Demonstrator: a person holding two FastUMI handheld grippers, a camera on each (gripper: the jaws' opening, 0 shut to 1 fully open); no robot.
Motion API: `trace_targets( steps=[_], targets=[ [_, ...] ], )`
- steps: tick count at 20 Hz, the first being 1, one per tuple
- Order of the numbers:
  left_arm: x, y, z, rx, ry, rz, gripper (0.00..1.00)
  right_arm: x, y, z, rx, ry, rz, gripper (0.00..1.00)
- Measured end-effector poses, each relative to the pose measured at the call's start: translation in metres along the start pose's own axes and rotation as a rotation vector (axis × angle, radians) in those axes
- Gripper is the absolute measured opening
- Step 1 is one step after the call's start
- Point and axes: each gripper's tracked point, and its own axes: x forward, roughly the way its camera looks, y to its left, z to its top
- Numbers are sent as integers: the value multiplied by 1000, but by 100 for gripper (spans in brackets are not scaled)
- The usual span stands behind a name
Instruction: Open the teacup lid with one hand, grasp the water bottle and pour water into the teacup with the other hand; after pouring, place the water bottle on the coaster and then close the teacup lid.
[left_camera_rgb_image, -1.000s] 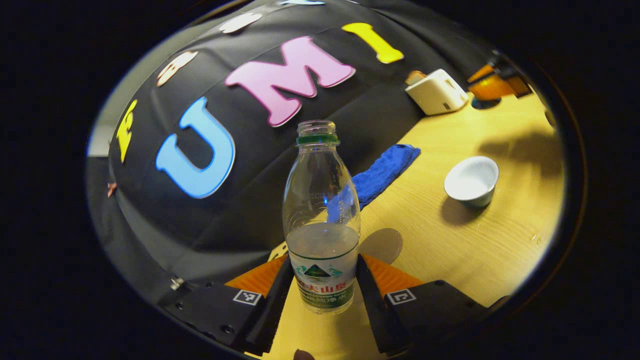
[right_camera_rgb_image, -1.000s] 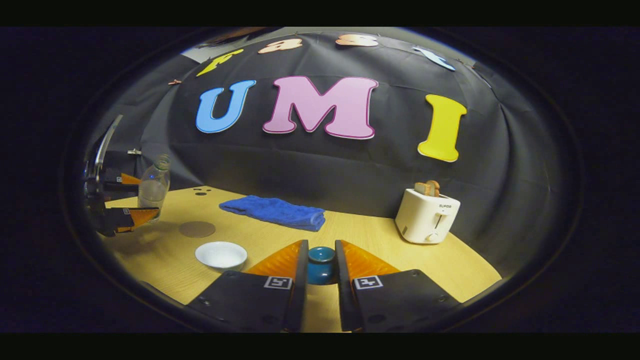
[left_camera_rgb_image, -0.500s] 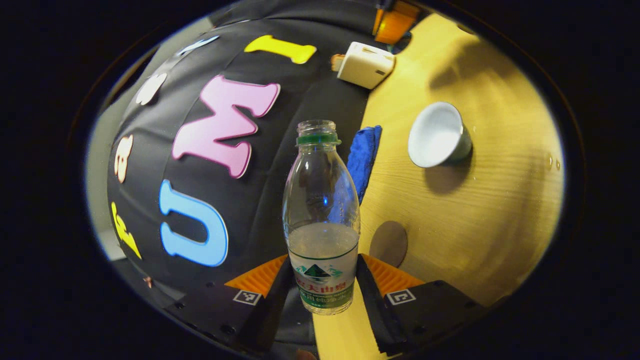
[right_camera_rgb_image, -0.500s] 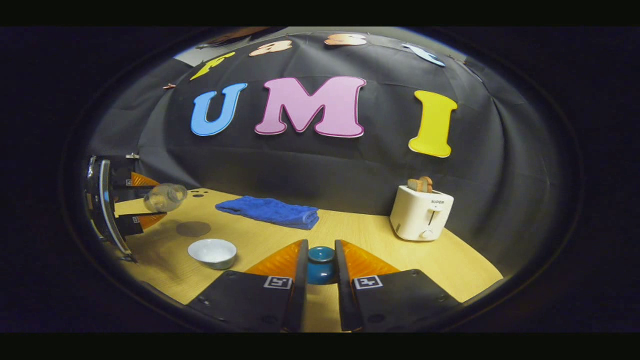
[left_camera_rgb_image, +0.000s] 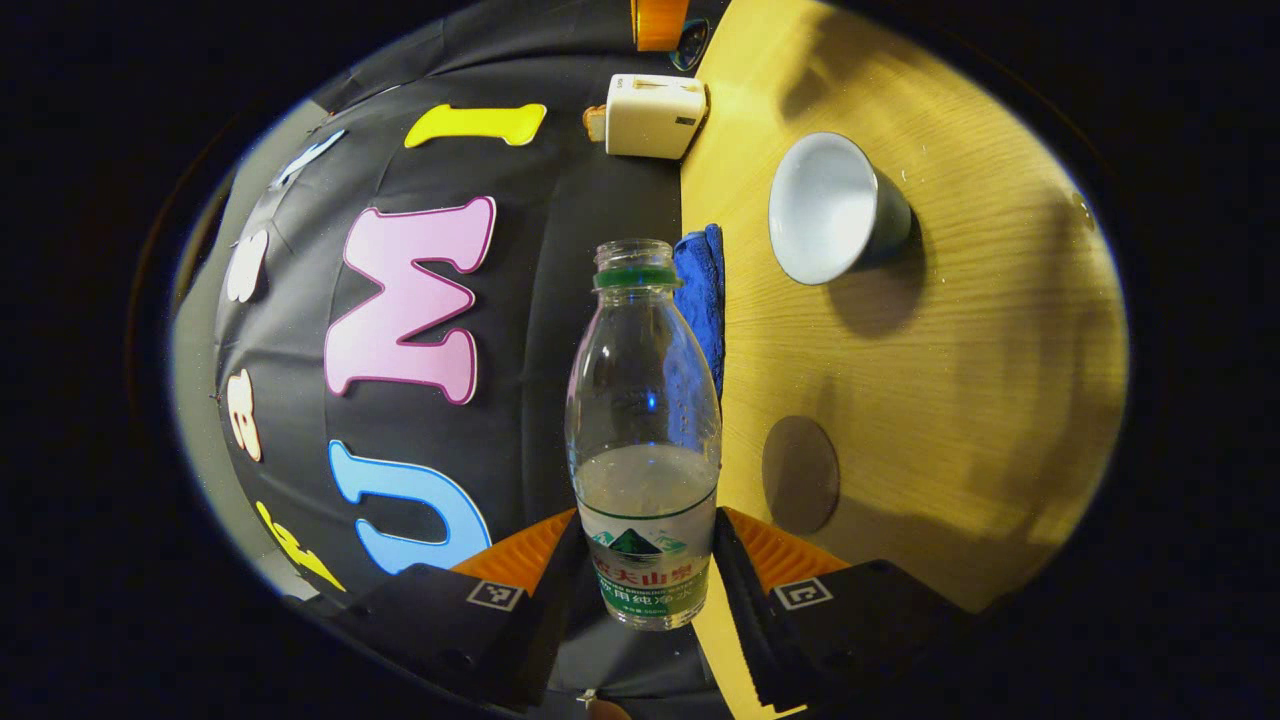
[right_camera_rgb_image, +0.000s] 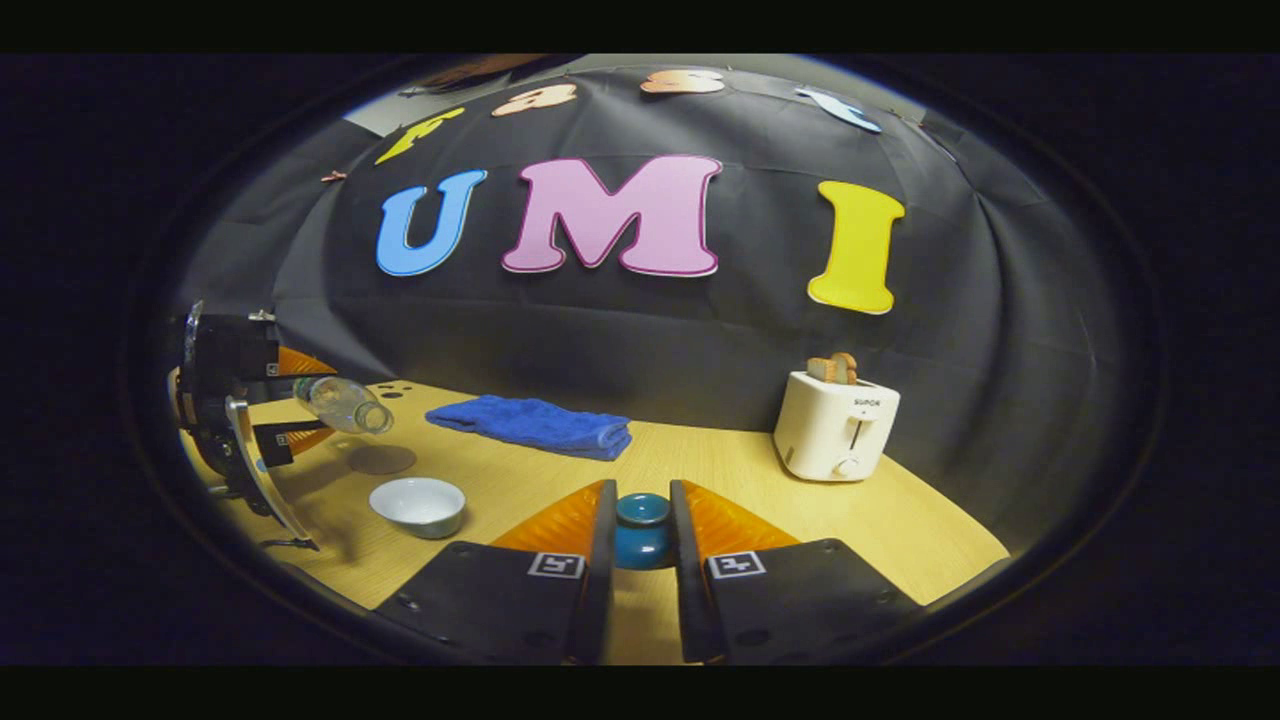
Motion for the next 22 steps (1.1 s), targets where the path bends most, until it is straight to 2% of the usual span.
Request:
trace_targets(
  steps=[1,2,4,5,6,9,14,15,16,17,20,21,22],
  targets=[
    [1,3,-2,20,-1,4,76,1,0,0,-1,0,0,34],
    [2,5,-3,43,-2,13,76,0,0,0,-5,-1,0,30],
    [5,10,-5,89,-8,31,76,0,1,2,-5,-10,-1,30],
    [6,12,-6,108,-13,40,76,-1,2,3,-7,-13,-3,34],
    [6,13,-6,126,-20,49,76,-1,2,2,-11,-13,-3,30],
    [7,18,-4,169,-44,66,75,-2,3,1,-18,-11,-3,30],
    [8,20,0,206,-69,85,76,-3,5,4,-25,-16,-6,30],
    [9,22,1,216,-74,91,76,-3,5,3,-26,-17,-7,34],
    [10,22,2,222,-77,96,76,-4,5,3,-26,-17,-6,30],
    [9,23,1,223,-79,97,76,-4,5,4,-27,-18,-7,34],
    [12,22,3,226,-82,101,75,-5,5,5,-30,-21,-9,34],
    [12,23,2,228,-82,105,76,-4,5,5,-31,-21,-9,30],
    [13,21,3,231,-82,106,76,-5,4,5,-31,-22,-12,34]
  ],
)
